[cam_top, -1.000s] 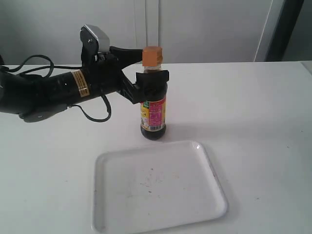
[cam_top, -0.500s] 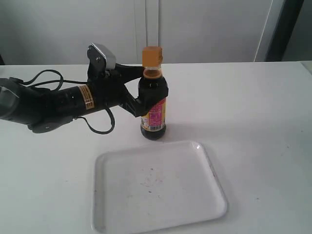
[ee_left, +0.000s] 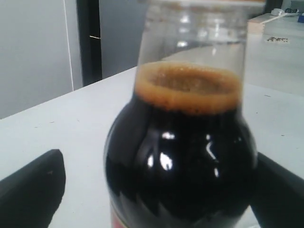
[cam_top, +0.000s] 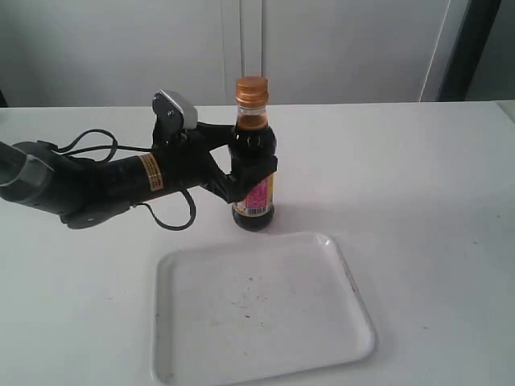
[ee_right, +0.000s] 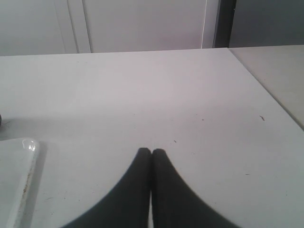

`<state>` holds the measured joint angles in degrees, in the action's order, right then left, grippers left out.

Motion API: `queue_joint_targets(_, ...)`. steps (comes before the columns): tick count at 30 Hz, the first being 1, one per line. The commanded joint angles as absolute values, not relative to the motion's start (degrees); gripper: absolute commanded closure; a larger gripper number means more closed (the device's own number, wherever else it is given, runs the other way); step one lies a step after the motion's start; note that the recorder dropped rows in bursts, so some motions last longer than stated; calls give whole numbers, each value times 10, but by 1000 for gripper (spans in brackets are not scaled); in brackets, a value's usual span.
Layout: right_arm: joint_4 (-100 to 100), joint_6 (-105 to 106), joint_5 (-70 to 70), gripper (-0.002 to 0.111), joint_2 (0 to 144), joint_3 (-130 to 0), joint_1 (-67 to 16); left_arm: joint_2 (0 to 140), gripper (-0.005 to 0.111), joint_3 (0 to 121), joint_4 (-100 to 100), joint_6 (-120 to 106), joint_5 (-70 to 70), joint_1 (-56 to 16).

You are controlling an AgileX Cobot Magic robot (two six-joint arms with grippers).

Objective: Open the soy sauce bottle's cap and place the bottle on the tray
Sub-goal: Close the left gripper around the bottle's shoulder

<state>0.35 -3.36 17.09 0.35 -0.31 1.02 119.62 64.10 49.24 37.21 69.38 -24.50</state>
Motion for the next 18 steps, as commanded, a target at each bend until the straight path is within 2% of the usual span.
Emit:
queue_joint_targets(1,3,-34,166,108,0,0,12,1206,2,658,489,370,700,-247)
queue_joint_targets(18,4,-34,166,108,0,0,12,1274,2,721,486,392,700,-247)
